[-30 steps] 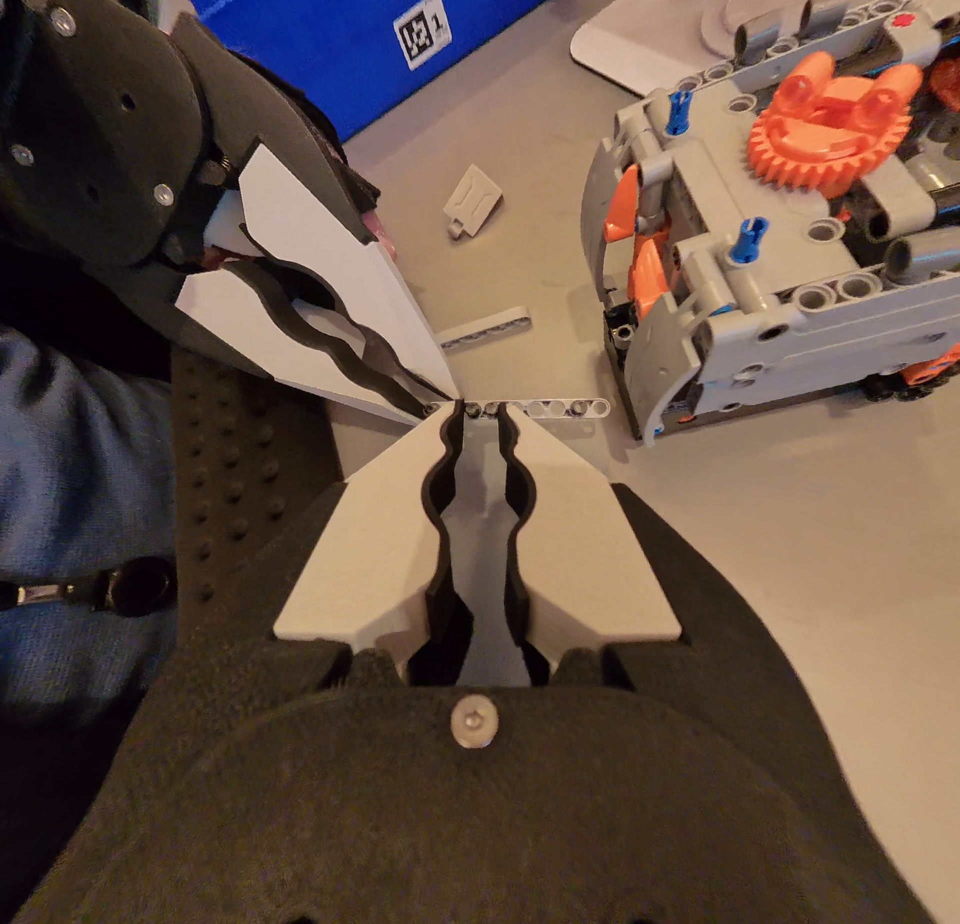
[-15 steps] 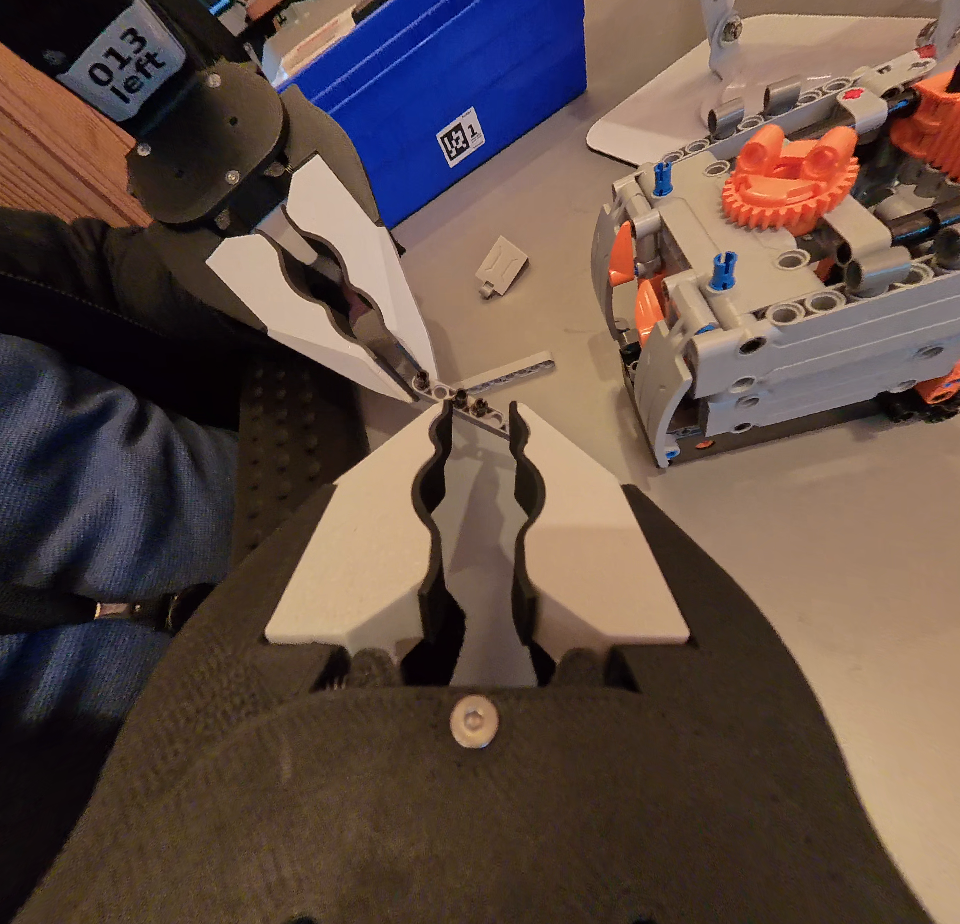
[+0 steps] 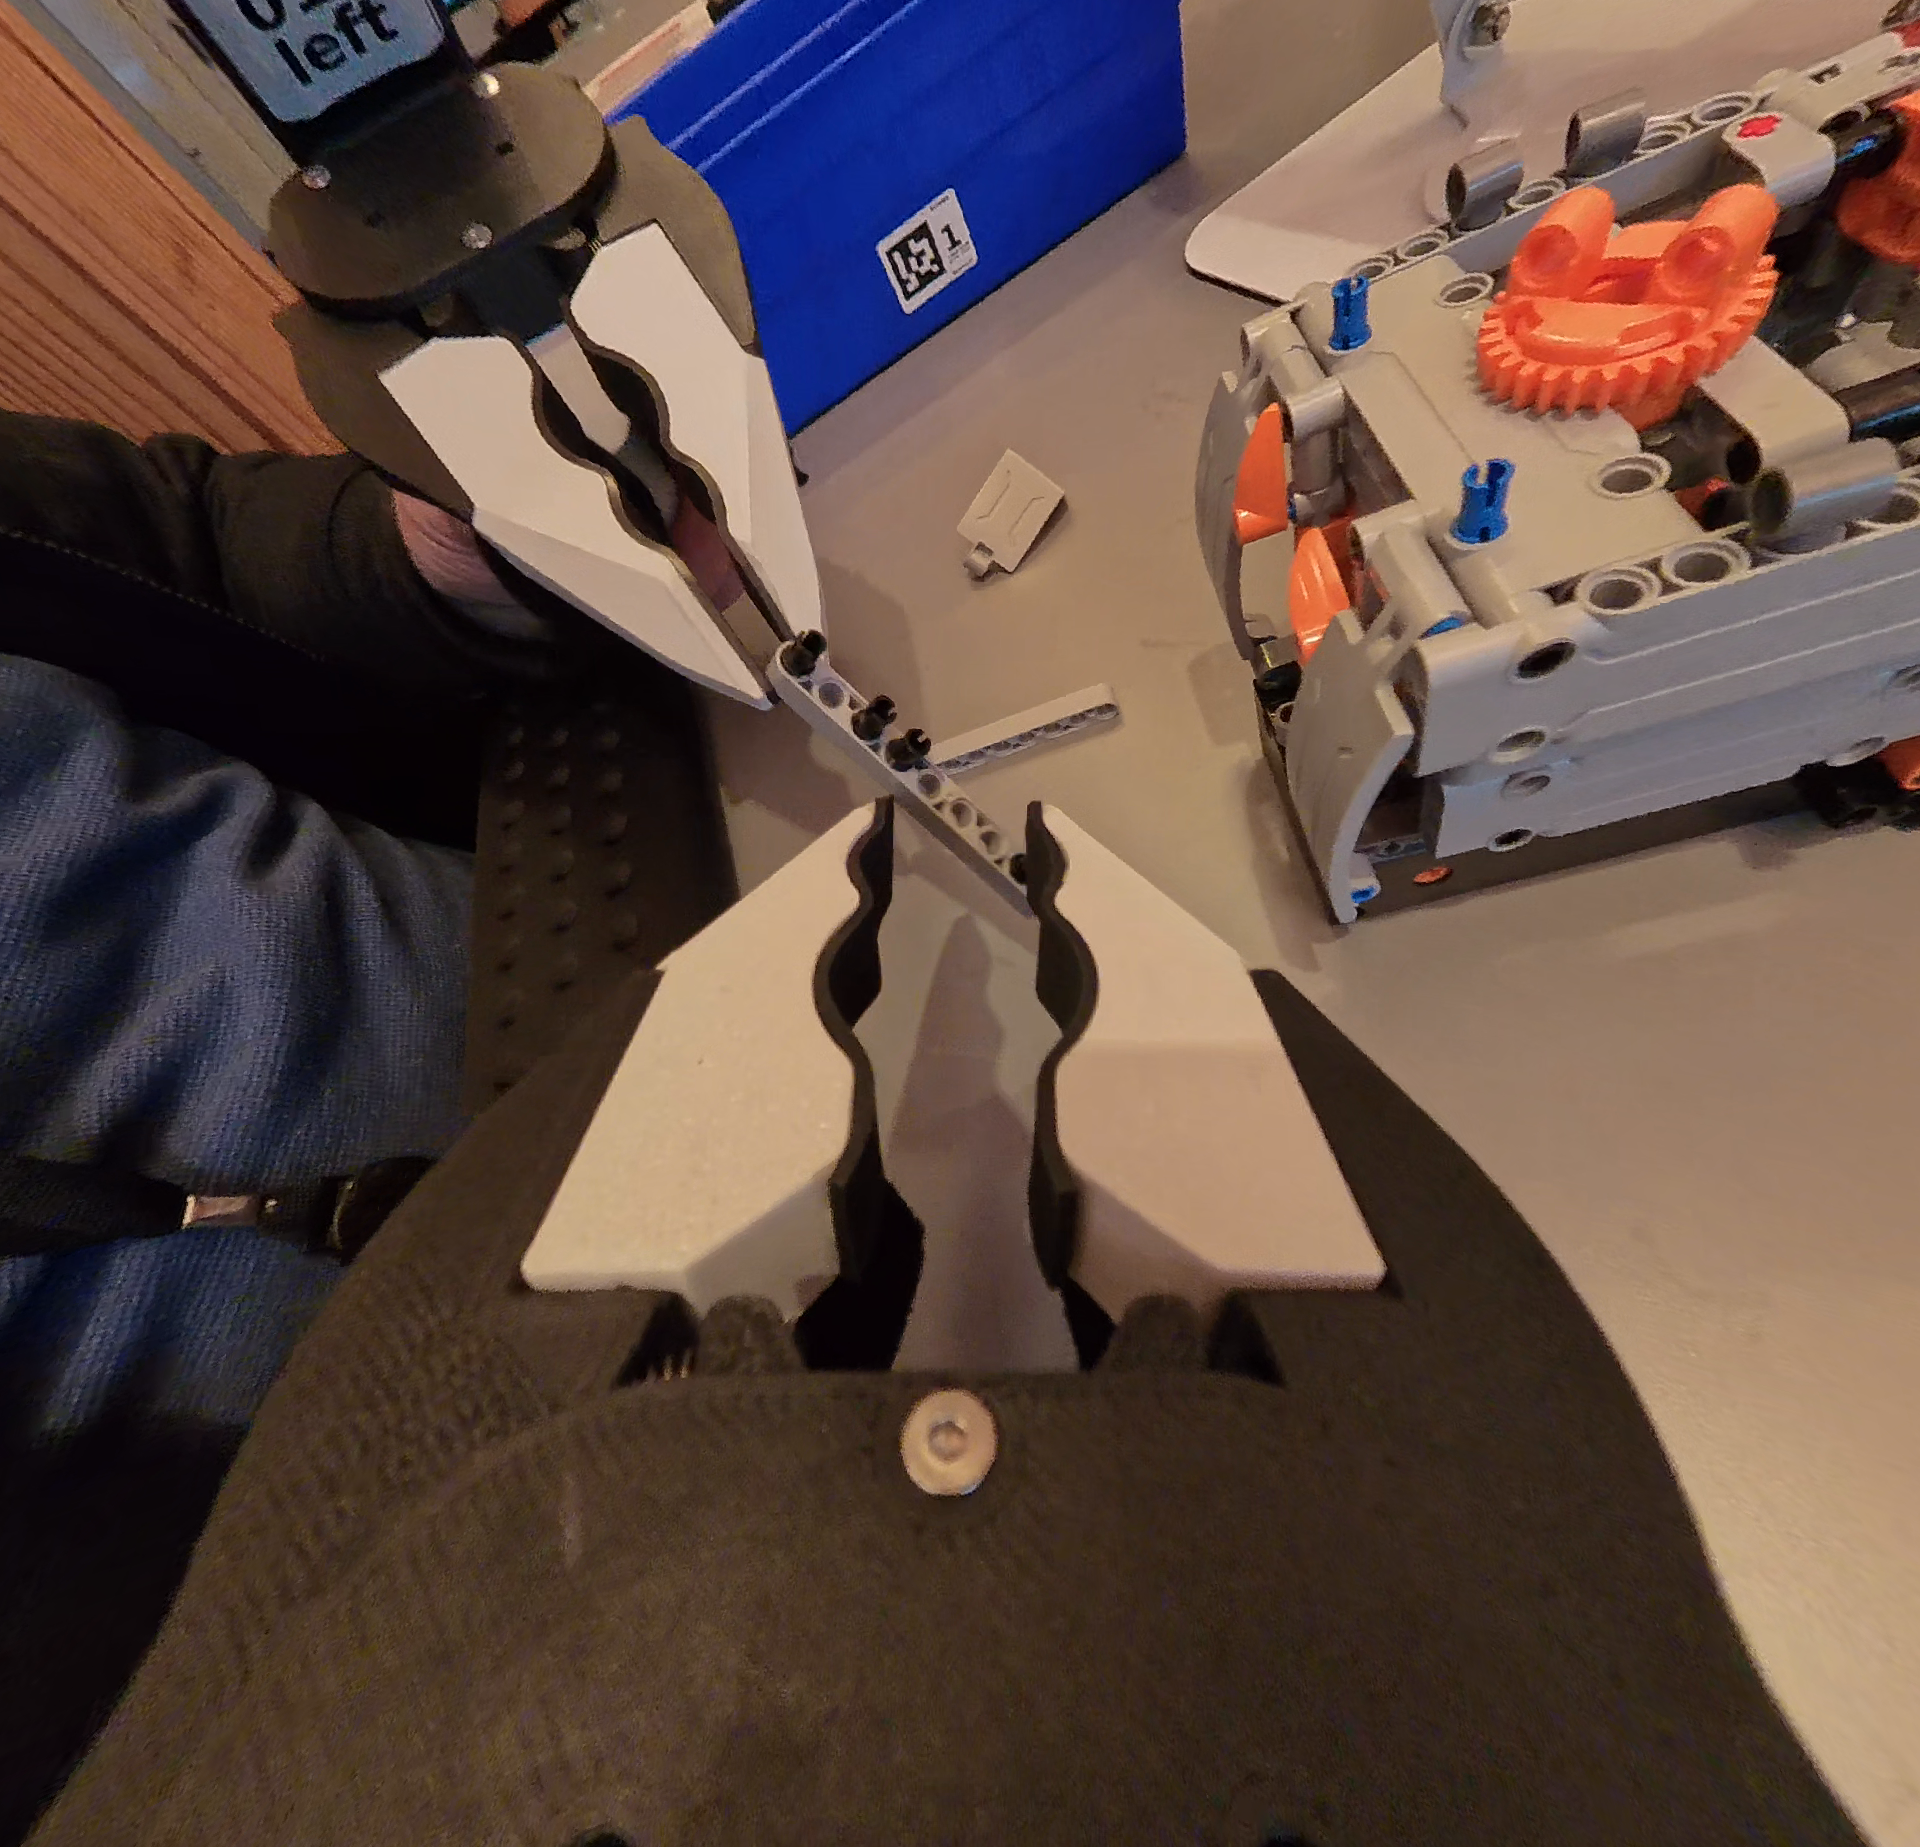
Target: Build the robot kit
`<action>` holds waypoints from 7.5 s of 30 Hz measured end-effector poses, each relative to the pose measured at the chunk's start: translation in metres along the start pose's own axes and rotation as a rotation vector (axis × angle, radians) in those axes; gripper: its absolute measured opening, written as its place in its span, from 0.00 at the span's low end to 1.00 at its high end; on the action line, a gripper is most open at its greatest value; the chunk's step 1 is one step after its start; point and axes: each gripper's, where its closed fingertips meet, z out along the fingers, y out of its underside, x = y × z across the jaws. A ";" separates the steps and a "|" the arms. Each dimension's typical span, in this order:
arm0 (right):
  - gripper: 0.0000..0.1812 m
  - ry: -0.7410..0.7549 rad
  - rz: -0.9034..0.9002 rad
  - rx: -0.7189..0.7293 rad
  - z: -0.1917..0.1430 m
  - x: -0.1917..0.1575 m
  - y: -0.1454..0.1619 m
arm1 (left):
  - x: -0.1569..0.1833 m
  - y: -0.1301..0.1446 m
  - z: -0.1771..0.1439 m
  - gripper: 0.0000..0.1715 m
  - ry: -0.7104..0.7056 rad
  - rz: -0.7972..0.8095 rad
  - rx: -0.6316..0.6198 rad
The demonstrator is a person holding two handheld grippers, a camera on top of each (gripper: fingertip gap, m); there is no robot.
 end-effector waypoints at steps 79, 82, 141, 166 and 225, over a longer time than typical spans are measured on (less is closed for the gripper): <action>0.16 0.034 0.065 0.027 0.001 0.005 0.001 | -0.023 -0.020 -0.031 0.00 0.028 -0.280 0.213; 0.17 0.062 0.055 0.003 -0.001 0.009 0.006 | -0.028 -0.010 -0.031 0.00 -0.027 -0.245 0.149; 0.16 -0.001 -0.053 -0.055 0.009 -0.009 0.014 | 0.003 0.089 0.013 0.12 -0.112 -0.017 -0.518; 0.17 -0.209 0.036 0.034 0.015 -0.045 -0.002 | 0.004 -0.003 -0.011 0.04 0.055 -0.183 0.054; 0.07 0.503 -0.399 -0.120 0.020 -0.017 -0.027 | -0.012 -0.026 -0.024 0.06 -0.025 -0.217 0.229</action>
